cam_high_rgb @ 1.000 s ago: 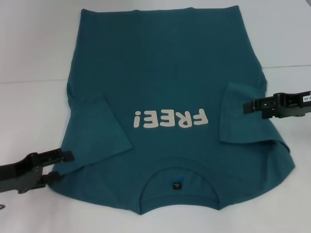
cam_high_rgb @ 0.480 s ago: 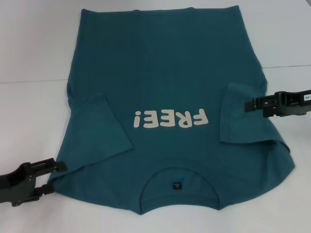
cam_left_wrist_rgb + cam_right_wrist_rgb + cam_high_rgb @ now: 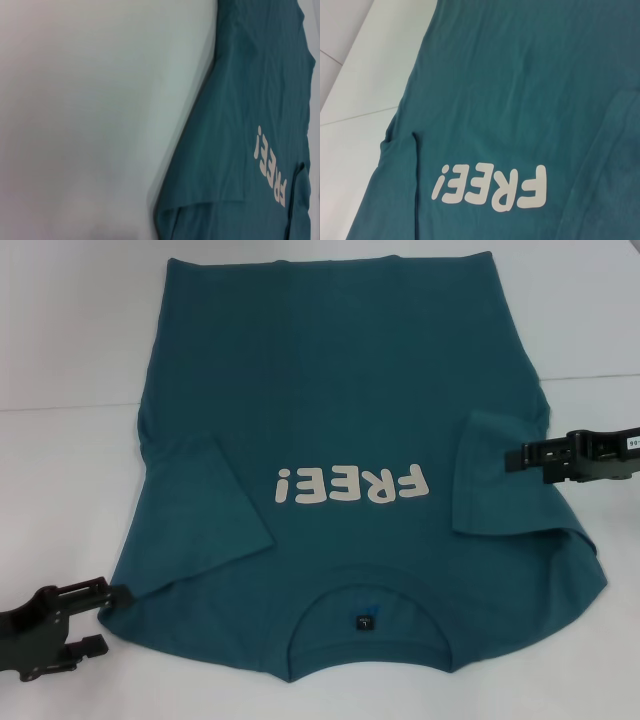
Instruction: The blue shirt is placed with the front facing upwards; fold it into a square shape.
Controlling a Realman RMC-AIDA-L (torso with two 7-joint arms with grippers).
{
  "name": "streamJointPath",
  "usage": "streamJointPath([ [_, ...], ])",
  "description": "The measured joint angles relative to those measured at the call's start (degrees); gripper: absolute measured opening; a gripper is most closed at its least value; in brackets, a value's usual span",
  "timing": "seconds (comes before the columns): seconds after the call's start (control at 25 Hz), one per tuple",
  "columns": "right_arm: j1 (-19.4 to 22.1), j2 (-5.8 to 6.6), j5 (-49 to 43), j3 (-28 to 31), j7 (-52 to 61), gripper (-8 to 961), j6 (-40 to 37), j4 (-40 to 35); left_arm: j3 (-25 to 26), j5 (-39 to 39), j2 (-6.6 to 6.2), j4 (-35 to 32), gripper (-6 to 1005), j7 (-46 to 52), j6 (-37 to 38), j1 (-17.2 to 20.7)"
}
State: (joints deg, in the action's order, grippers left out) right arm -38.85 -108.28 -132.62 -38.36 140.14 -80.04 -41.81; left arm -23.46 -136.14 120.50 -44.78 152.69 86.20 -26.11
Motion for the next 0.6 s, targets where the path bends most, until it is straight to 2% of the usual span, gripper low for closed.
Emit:
streamJointPath([
  [0.6, 0.01, 0.0, -0.01, 1.26, 0.22, 856, -0.23, -0.04, -0.64, -0.3, -0.21, 3.11, 840, 2.82, -4.29, -1.05],
])
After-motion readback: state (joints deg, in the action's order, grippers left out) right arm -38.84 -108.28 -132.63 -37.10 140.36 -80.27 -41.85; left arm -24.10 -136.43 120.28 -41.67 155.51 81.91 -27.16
